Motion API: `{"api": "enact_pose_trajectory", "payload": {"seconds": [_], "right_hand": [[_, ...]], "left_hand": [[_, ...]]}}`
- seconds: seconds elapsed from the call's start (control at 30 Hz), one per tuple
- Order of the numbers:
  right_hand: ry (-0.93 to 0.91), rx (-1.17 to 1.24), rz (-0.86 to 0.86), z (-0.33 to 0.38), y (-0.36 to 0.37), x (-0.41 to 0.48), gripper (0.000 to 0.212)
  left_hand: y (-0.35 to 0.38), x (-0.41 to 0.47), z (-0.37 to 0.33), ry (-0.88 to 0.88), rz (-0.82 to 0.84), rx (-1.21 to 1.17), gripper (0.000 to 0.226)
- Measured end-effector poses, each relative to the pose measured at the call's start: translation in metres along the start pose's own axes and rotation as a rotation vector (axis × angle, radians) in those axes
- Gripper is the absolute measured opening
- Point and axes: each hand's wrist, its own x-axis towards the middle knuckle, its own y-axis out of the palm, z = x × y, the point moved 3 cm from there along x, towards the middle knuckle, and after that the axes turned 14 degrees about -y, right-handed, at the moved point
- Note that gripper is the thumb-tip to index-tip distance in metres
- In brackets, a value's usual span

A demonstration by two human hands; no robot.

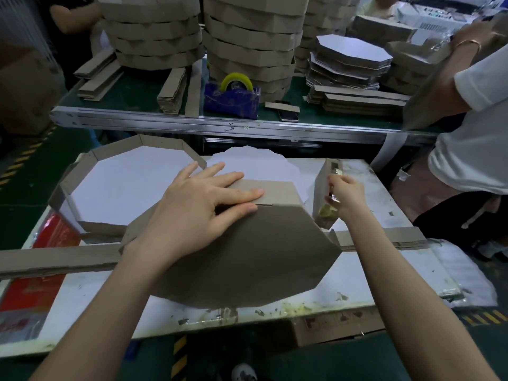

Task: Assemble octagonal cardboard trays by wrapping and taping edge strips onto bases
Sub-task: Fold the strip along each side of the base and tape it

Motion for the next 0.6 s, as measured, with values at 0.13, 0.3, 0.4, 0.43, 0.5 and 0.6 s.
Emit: {"api": "enact_pose_trajectory", "payload": {"seconds": [0.13, 0.3, 0.4, 0.43, 0.5, 0.6], "right_hand": [[0.141, -0.130, -0.089, -0.050, -0.013, 0.043, 0.028], [0.286, -0.305, -0.003, -0.086, -0.017, 0.072, 0.036], [0.288, -0.343, 0.042, -0.097, -0.016, 0.086, 0.036], [0.282, -0.368, 0.024, -0.100, -0.016, 0.089, 0.035], [0.262, -0.418, 0.017, -0.103, -0.017, 0.093, 0.036], [0.283, -0.409, 0.051, -0.108, -0.017, 0.095, 0.038]], "left_hand": [[0.003, 0.005, -0.011, -0.029, 0.021, -0.006, 0.035], [0.005, 0.015, -0.022, -0.049, 0.054, -0.014, 0.037], [0.007, 0.016, -0.025, -0.054, 0.026, -0.018, 0.031], [0.007, 0.015, -0.026, -0.058, 0.012, -0.021, 0.032], [0.008, 0.013, -0.026, -0.065, -0.022, -0.024, 0.033], [0.009, 0.013, -0.026, -0.084, -0.059, -0.022, 0.034]]}}
